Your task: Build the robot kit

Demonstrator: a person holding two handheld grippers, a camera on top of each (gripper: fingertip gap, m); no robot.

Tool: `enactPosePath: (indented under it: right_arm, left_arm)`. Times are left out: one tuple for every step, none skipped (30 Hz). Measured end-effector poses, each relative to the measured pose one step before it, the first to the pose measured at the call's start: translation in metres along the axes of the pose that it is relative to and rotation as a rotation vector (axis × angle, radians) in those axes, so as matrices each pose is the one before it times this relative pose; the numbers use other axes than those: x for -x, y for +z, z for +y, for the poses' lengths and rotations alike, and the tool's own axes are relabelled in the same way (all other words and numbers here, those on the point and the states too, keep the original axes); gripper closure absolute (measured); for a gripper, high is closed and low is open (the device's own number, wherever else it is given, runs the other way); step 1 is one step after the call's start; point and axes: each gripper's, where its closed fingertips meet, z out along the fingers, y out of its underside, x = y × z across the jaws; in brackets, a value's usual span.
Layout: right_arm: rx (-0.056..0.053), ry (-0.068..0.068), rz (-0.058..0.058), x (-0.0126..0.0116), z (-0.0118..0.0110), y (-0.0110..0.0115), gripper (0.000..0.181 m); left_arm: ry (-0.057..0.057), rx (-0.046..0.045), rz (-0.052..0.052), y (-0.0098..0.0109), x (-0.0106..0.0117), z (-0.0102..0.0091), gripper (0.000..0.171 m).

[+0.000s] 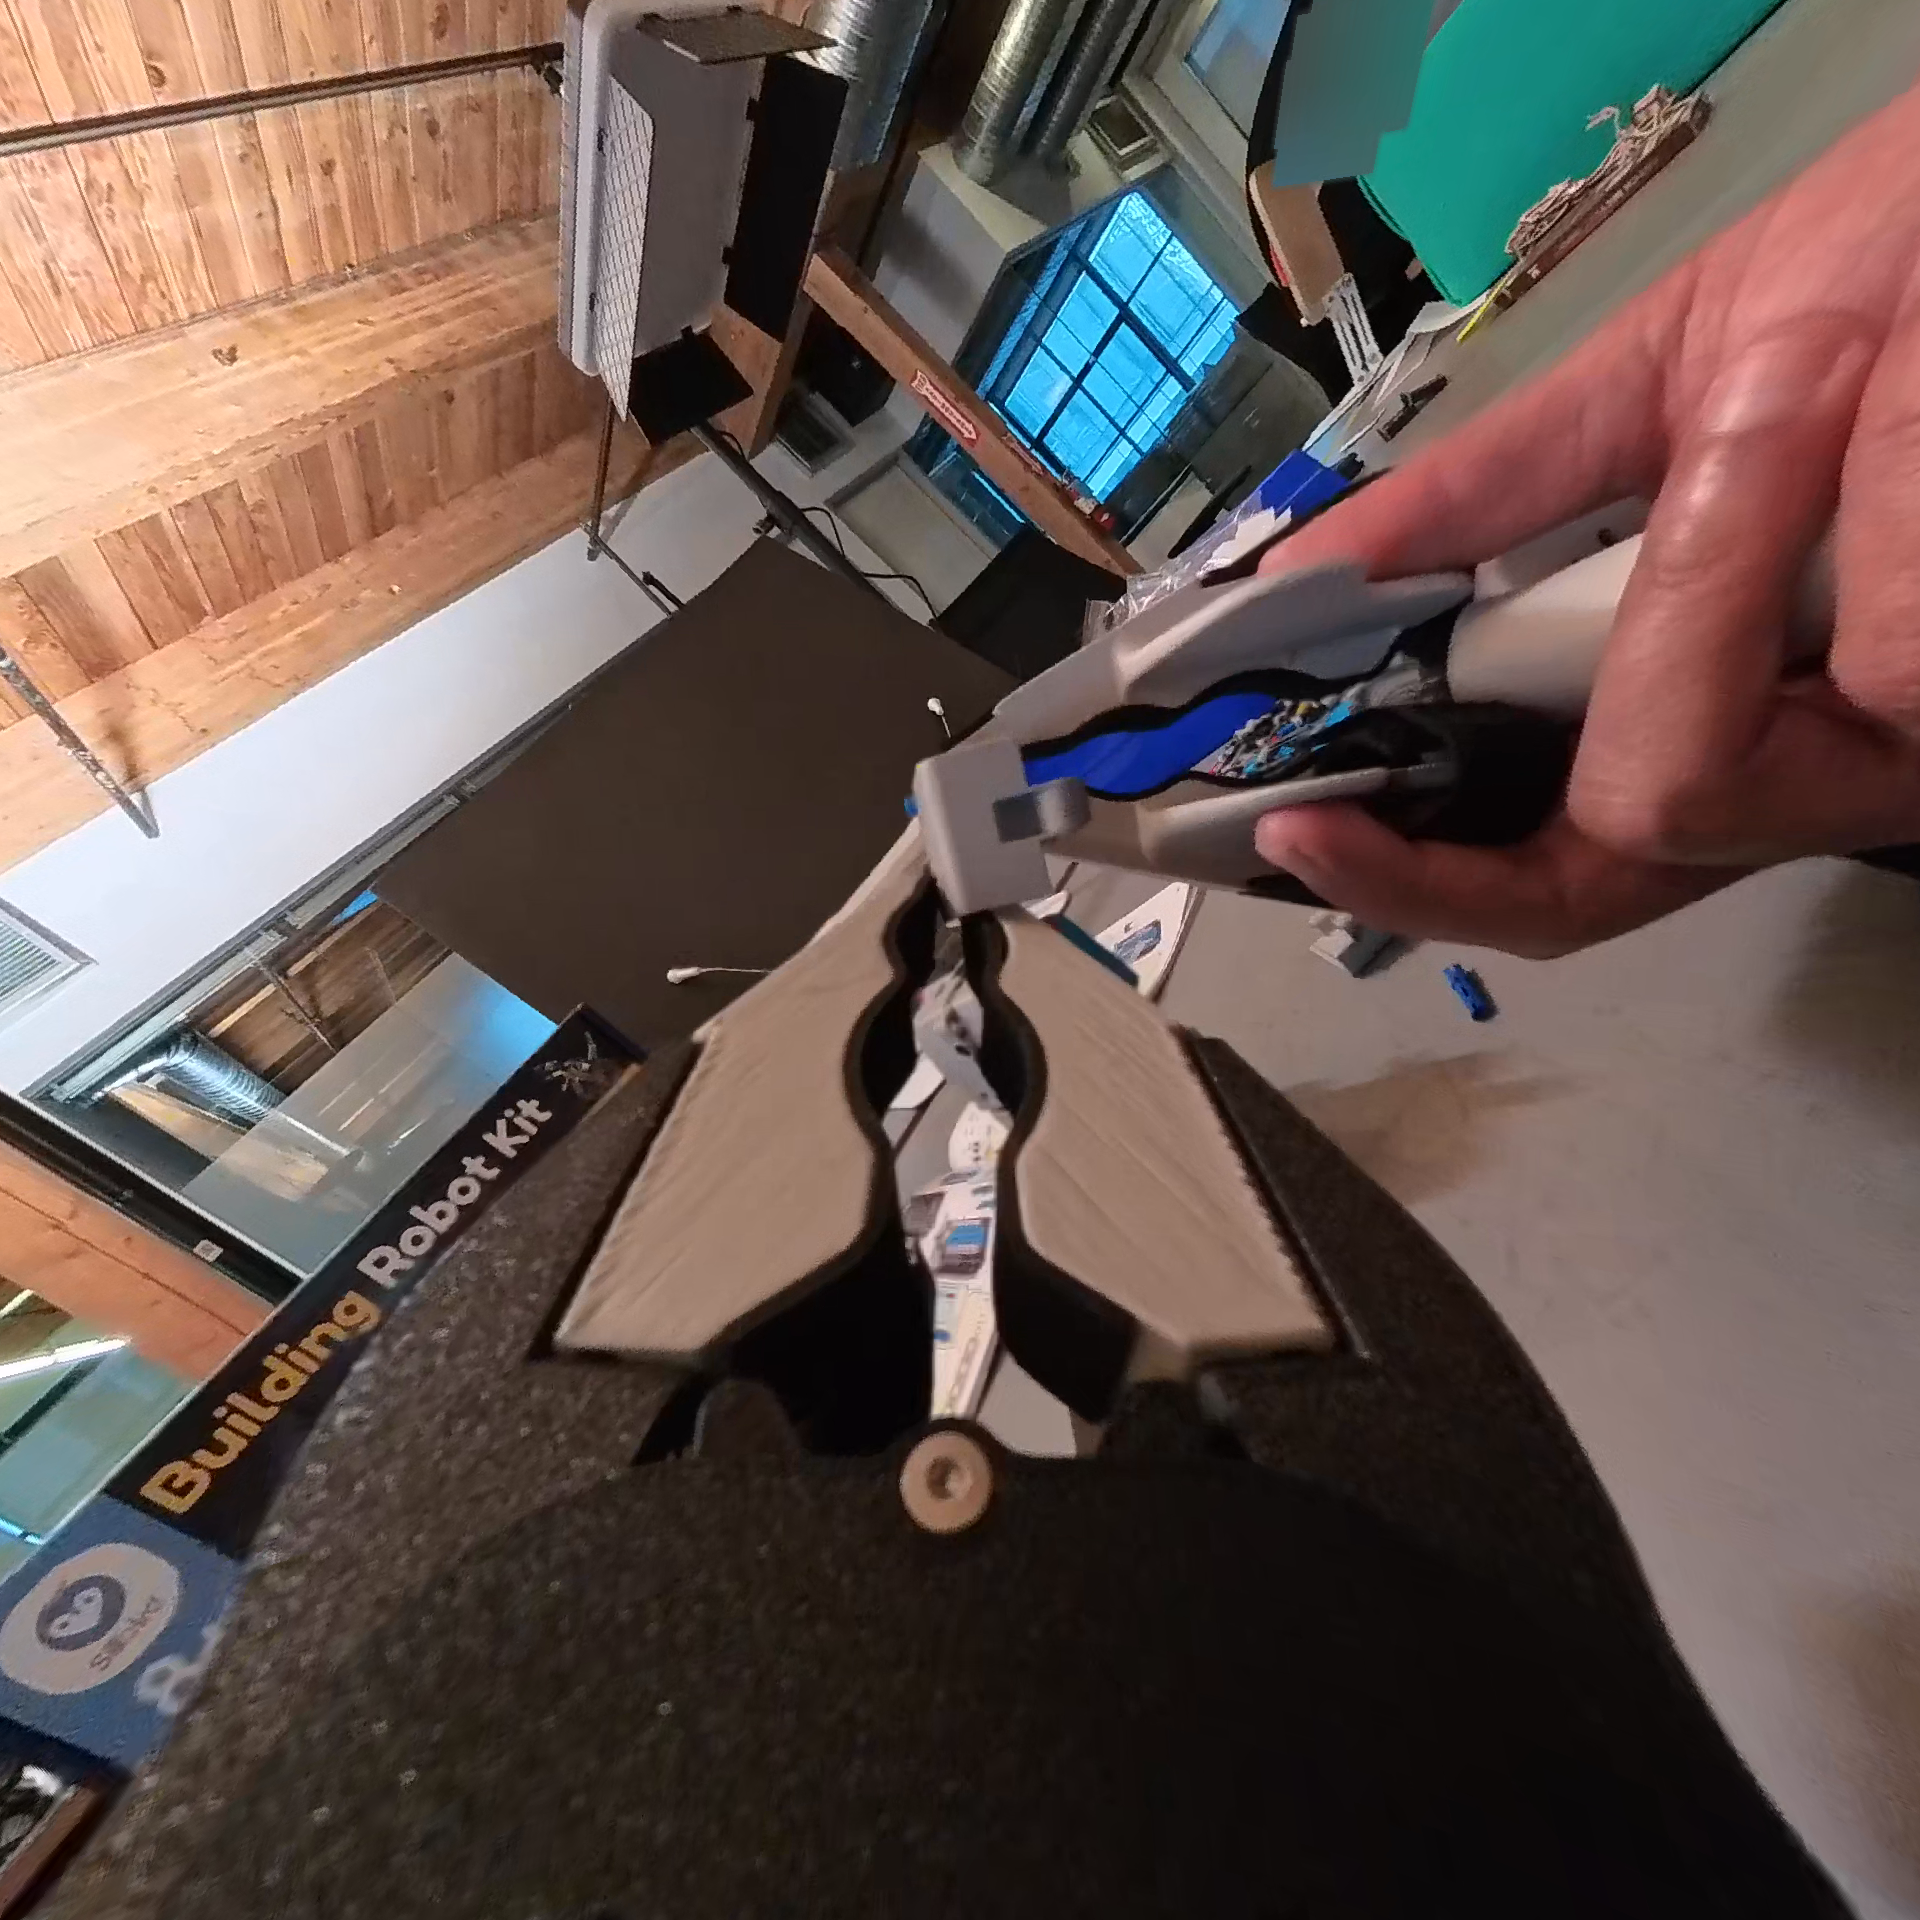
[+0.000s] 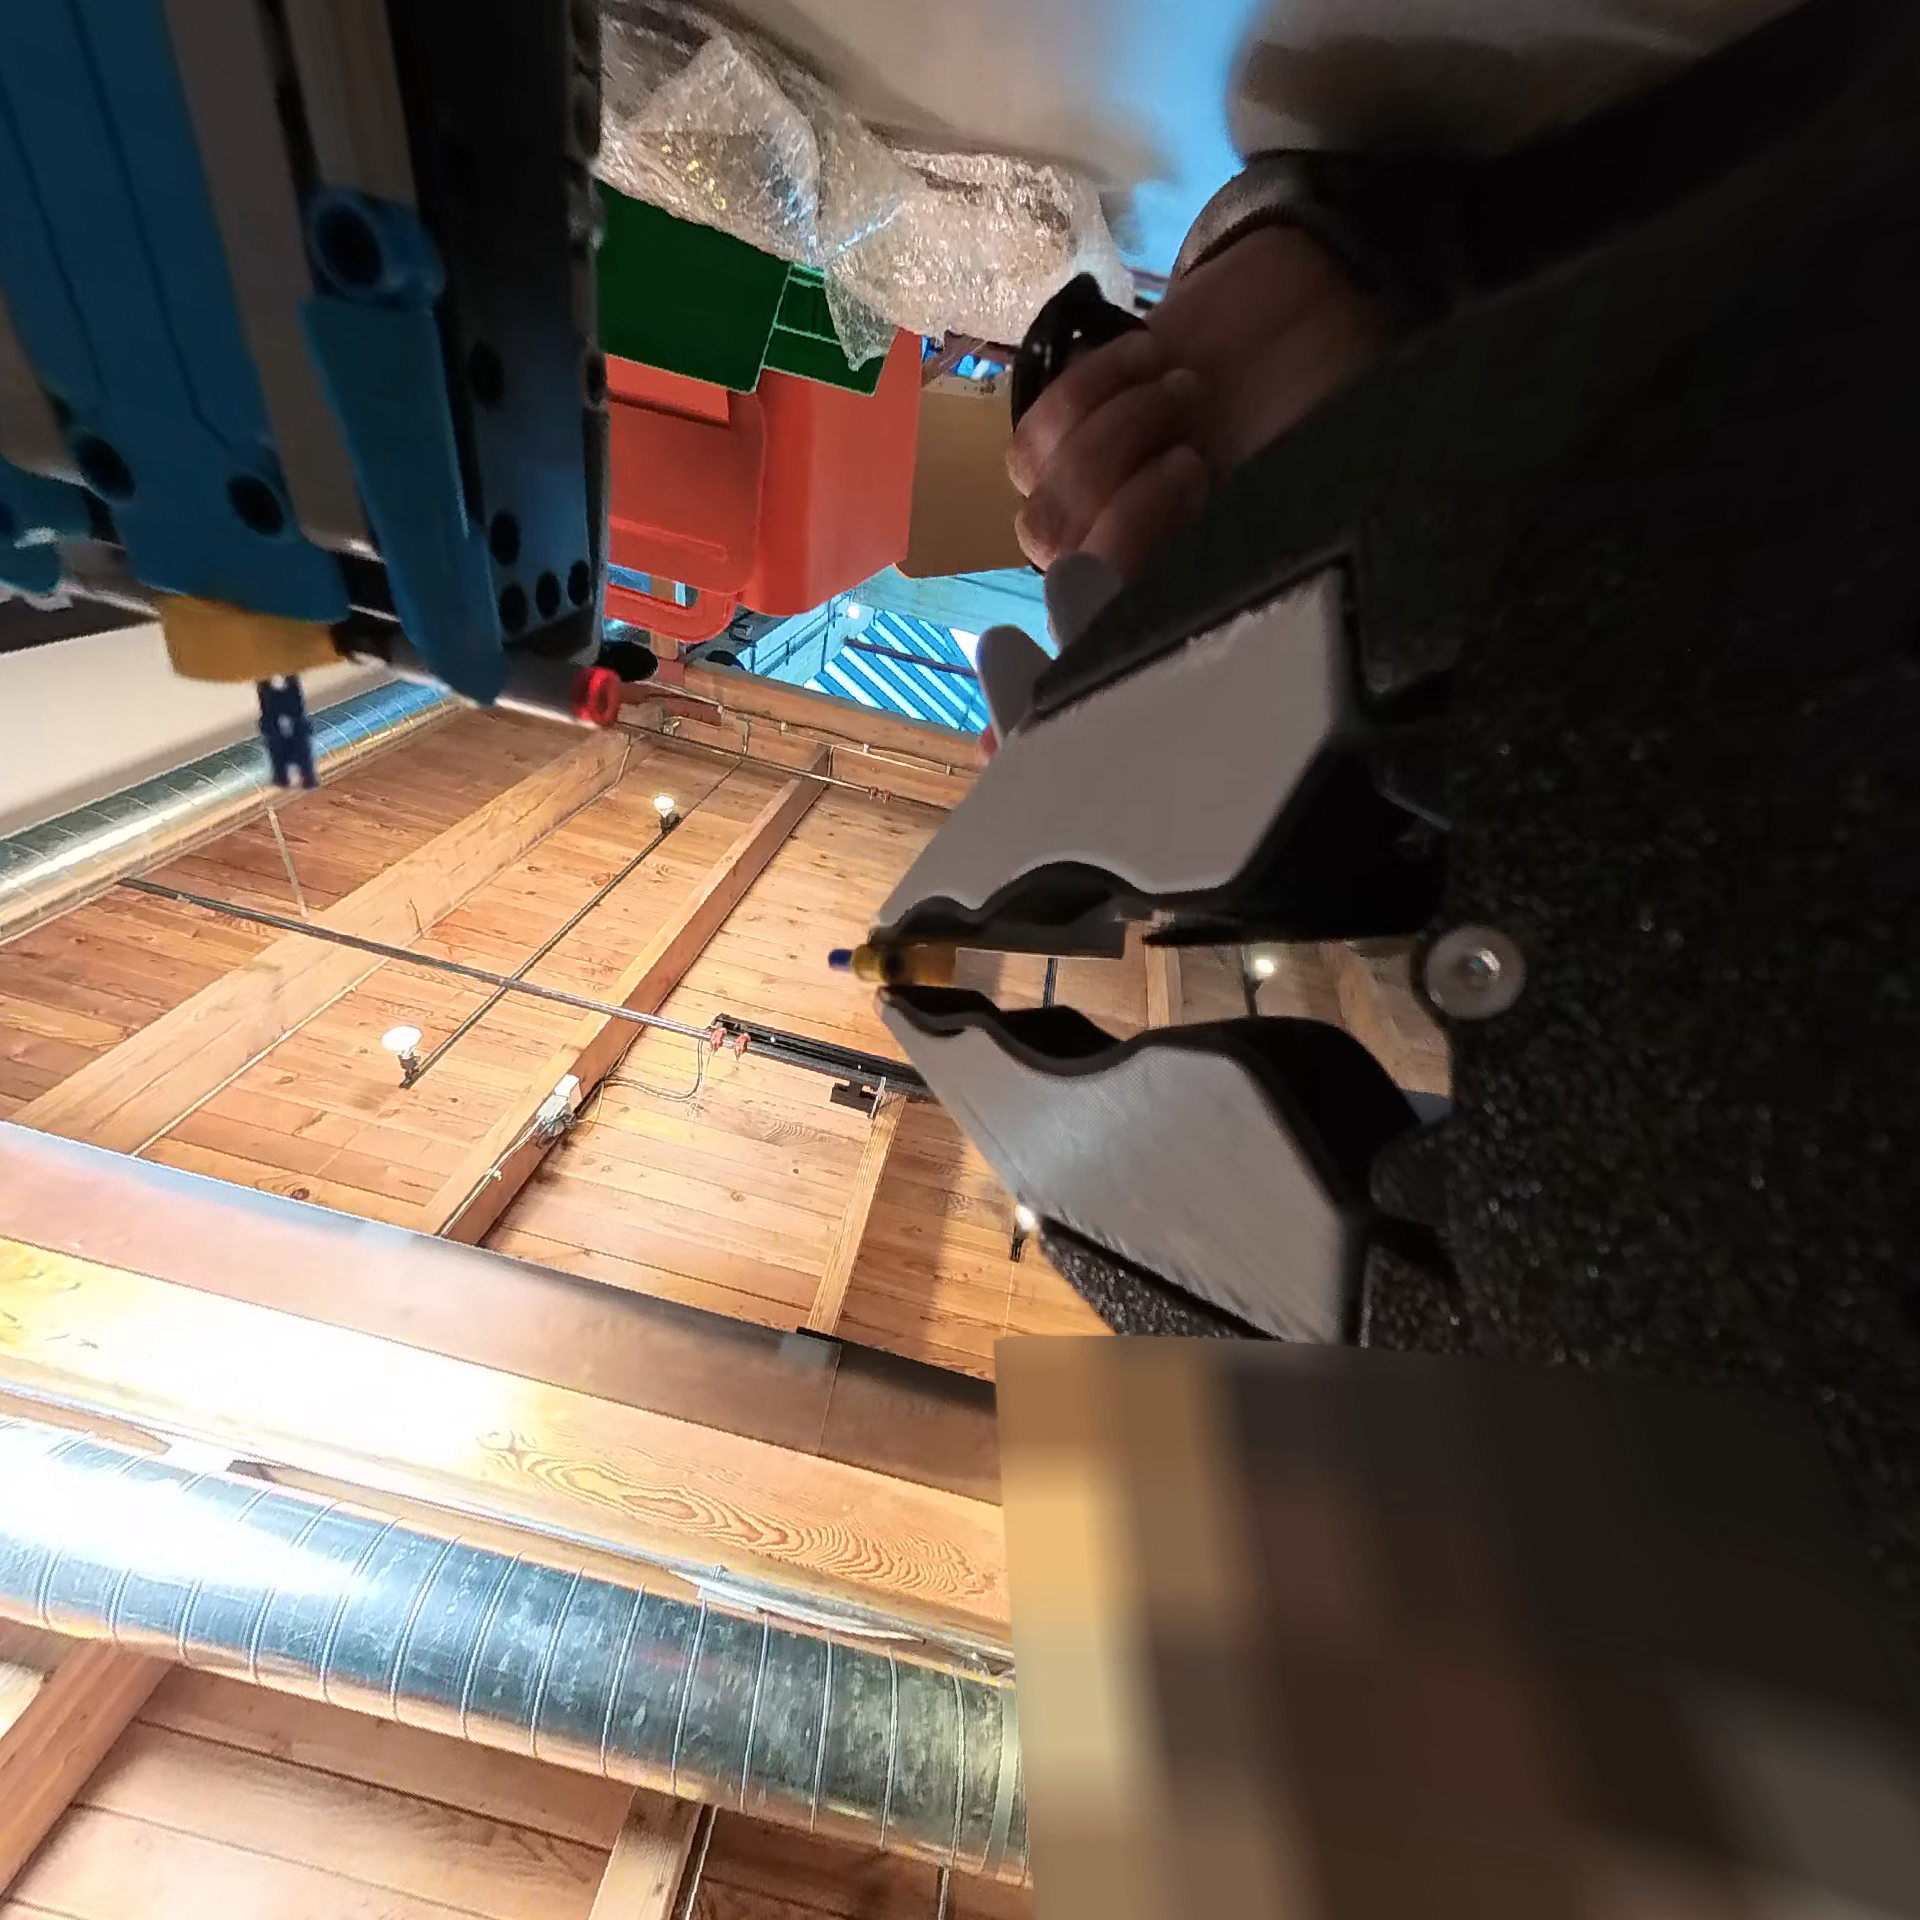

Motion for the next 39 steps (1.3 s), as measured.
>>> enactPosePath:
  right_arm:
    - [0.0014,-0.0243,0.0075,0.00063,-0.00067,-0.00047,0.176]
    - [0.0027,-0.0377,0.0061,0.00121,-0.00021,-0.00060,0.176]
    - [0.0105,-0.0307,-0.0048,0.00256,0.00113,0.00009,0.176]
    - [0.0172,-0.0172,-0.0040,0.00237,0.00132,0.00085,0.176]
    - [0.0114,-0.0156,0.0167,0.00018,-0.00037,0.00035,0.175]
    - [0.0138,-0.0281,0.0286,-0.00058,-0.00129,-0.00017,0.175]
    - [0.0134,-0.0417,0.0256,0.00015,-0.00231,-0.00103,0.175]
    - [0.0104,-0.0461,0.0204,0.00171,-0.00342,-0.00197,0.176]
    - [0.0074,-0.0548,0.0311,0.00159,-0.00569,-0.00320,0.175]
    - [0.0021,-0.0630,0.0390,0.00139,-0.00846,-0.00528,0.175]
    - [-0.0043,-0.0513,0.0289,0.00273,-0.00981,-0.00680,0.175]
    - [0.0040,-0.0545,0.0335,0.00248,-0.00822,-0.00767,0.175]
    - [0.0139,-0.0820,0.0590,-0.00062,-0.00597,-0.00838,0.176]
    - [0.0250,-0.0952,0.0598,-0.00132,-0.00314,-0.00810,0.176]
    - [0.0251,-0.0749,0.0503,-0.00163,-0.00109,-0.00706,0.175]
    - [0.0254,-0.0568,0.0460,-0.00269,0.00096,-0.00513,0.175]
    - [0.0384,-0.0517,0.0416,-0.00357,0.00449,-0.00235,0.175]
    - [0.0333,-0.0440,0.0408,-0.00447,0.00579,0.00004,0.175]
    - [0.0306,-0.0319,0.0438,-0.00550,0.00687,0.00161,0.175]
    - [0.0255,-0.0291,0.0373,-0.00474,0.00713,0.00304,0.175]
    - [0.0199,-0.0155,0.0285,-0.00372,0.00684,0.00392,0.175]
    - [0.0147,-0.0026,0.0138,-0.00171,0.00644,0.00427,0.175]
    - [0.0097,-0.0020,0.0166,-0.00222,0.00577,0.00398,0.175]
    - [0.0069,-0.0090,0.0197,-0.00245,0.00504,0.00338,0.175]
    - [0.0016,-0.0183,0.0171,-0.00079,0.00257,0.00238,0.175]
    - [-0.0006,-0.0340,0.0182,0.00056,0.00027,0.00141,0.175]
    - [0.0055,-0.0376,0.0220,-0.00015,0.00085,0.00143,0.175]
    - [0.0052,-0.0229,0.0225,-0.00150,0.00181,0.00169,0.174]
    - [0.0029,-0.0122,0.0148,-0.00115,0.00163,0.00202,0.175]
    - [0.0063,-0.0139,0.0170,-0.00129,0.00100,0.00172,0.174]
    - [0.0011,-0.0175,0.0184,-0.00128,-0.00014,0.00165,0.174]
    - [-0.0076,-0.0229,0.0262,-0.00216,-0.00140,0.00158,0.174]
    - [-0.0081,-0.0292,0.0269,-0.00208,-0.00241,0.00204,0.174]
    - [-0.0100,-0.0299,0.0335,-0.00319,-0.00325,0.00259,0.175]
    - [-0.0067,-0.0353,0.0311,-0.00270,-0.00285,0.00362,0.174]
    - [0.0089,-0.0363,0.0275,-0.00231,-0.00030,0.00479,0.175]
    - [0.0146,-0.0194,0.0201,-0.00172,0.00118,0.00478,0.175]
    - [0.0025,0.0078,0.0052,-0.00095,0.00005,0.00384,0.174]
    - [-0.0040,0.0265,-0.0054,-0.00078,-0.00085,0.00274,0.174]
  left_arm:
    - [-0.0217,-0.00001,0.0160,0.00017,-0.00291,-0.00118,0.168]
    - [-0.0148,-0.00344,0.0091,0.00040,-0.00187,-0.00179,0.168]
    - [-0.0046,-0.01322,0.0039,0.00021,-0.00094,-0.00288,0.168]
    - [-0.0073,-0.01103,0.0009,0.00015,0.00026,-0.00209,0.168]
    - [-0.0148,0.00220,0.0038,0.00059,0.00051,0.00035,0.168]
    - [-0.0273,0.00681,0.0119,0.00130,-0.00031,0.00171,0.167]
    - [-0.0301,0.03144,0.0189,0.00262,-0.00196,0.00572,0.168]
    - [-0.0203,0.05630,0.0236,0.00402,-0.00319,0.01055,0.165]
    - [-0.0214,0.03134,0.0416,0.00300,-0.00579,0.00832,0.146]
    - [-0.0303,0.01717,0.0668,0.00134,-0.00854,0.00701,0.124]
    - [-0.0276,0.02634,0.0706,0.00032,-0.00729,0.00851,0.122]
    - [-0.0372,0.01889,0.0490,0.00028,-0.00119,0.00754,0.120]
    - [-0.0631,0.01028,0.0222,0.00124,0.00626,0.00666,0.117]
    - [-0.0836,0.01899,0.0132,0.00301,0.01127,0.00801,0.109]
    - [-0.0953,0.03297,0.0321,0.00474,0.01198,0.00891,0.102]
    - [-0.1058,0.02715,0.0522,0.00582,0.01108,0.00632,0.093]
    - [-0.0966,0.01285,0.0657,0.00588,0.00955,0.00260,0.080]
    - [-0.0698,0.01153,0.0814,0.00525,0.00580,0.00038,0.072]
    - [-0.0466,0.01613,0.0912,0.00462,0.00212,-0.00030,0.071]
    - [-0.0301,0.01968,0.0910,0.00444,-0.00056,-0.00076,0.068]
    - [-0.0226,0.02185,0.0649,0.00463,0.00010,-0.00118,0.066]
    - [-0.0116,0.01871,0.0162,0.00441,0.00513,-0.00264,0.067]
    - [-0.0076,0.01092,0.0088,0.00350,0.00344,-0.00365,0.074]
    - [0.0013,0.00100,0.0338,0.00211,-0.00276,-0.00416,0.087]
    - [0.0143,0.00138,0.0192,0.00172,-0.00236,-0.00289,0.091]
    - [0.0215,0.01011,-0.0026,0.00232,-0.00099,-0.00021,0.092]
    - [0.0334,0.02383,-0.0069,0.00249,-0.00124,0.00236,0.095]
    - [0.0308,0.01442,-0.0095,0.00187,-0.00196,0.00123,0.104]
    - [0.0182,0.00555,-0.0135,0.00180,-0.00199,-0.00004,0.107]
    - [0.0064,0.00735,-0.0249,0.00150,0.00035,-0.00030,0.107]
    - [-0.0082,0.00730,-0.0169,0.00102,-0.00037,-0.00066,0.107]
    - [-0.0114,0.00657,-0.0181,0.00067,-0.00080,0.00009,0.107]
    - [-0.0123,0.00030,-0.0268,0.00017,-0.00081,0.00029,0.108]
    - [-0.0179,-0.00561,-0.0378,-0.00052,-0.00026,0.00047,0.108]
    - [-0.0188,-0.01153,-0.0394,-0.00128,-0.00039,0.00066,0.108]
    - [-0.0308,-0.01595,-0.0422,-0.00204,0.00108,0.00041,0.108]
    - [-0.0427,-0.02136,-0.0476,-0.00217,0.00299,-0.00028,0.108]
    - [-0.0304,-0.01739,-0.0371,-0.00218,0.00244,-0.00003,0.108]
    - [-0.0178,-0.01981,-0.0265,-0.00194,0.00160,0.00011,0.108]
